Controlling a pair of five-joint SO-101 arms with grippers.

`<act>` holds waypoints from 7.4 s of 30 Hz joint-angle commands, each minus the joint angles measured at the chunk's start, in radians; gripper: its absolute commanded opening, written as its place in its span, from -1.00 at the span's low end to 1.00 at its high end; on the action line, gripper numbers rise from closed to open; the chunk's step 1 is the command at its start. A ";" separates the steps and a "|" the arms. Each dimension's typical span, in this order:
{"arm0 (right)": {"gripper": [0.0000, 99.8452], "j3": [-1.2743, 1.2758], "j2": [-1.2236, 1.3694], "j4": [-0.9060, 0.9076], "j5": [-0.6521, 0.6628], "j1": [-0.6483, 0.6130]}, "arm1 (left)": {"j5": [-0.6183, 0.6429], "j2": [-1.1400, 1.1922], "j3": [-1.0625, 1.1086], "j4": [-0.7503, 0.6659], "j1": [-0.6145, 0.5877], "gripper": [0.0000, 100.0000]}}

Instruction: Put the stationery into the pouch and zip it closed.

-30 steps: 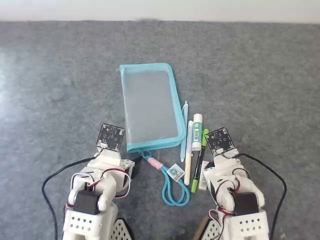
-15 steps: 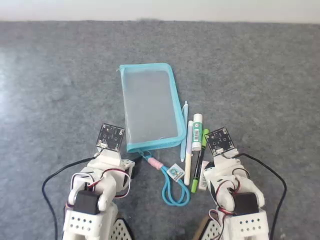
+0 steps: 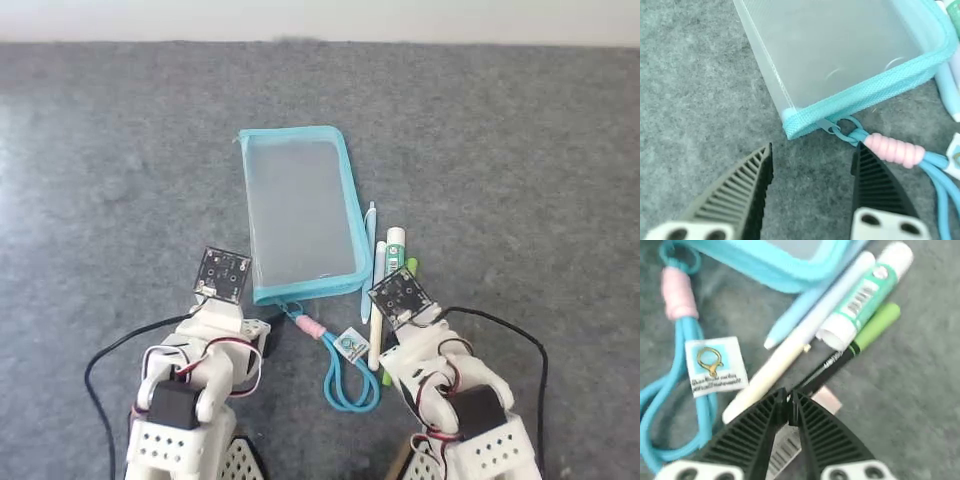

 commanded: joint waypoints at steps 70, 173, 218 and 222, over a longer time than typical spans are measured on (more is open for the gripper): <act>-0.60 -0.997 1.747 -0.334 -0.057 -0.456 | -0.279 0.008 -0.010 -0.315 -0.807 -0.52; -0.99 -1.432 1.196 0.171 0.011 -0.311 | -0.124 0.299 -0.318 -0.356 -0.083 -0.36; -0.99 -1.297 1.207 0.237 0.153 -0.130 | -0.123 0.299 -0.289 -0.420 -0.135 -0.98; -0.99 -1.297 1.208 0.231 0.190 -0.021 | -0.098 0.299 -0.289 -0.411 -0.218 -0.98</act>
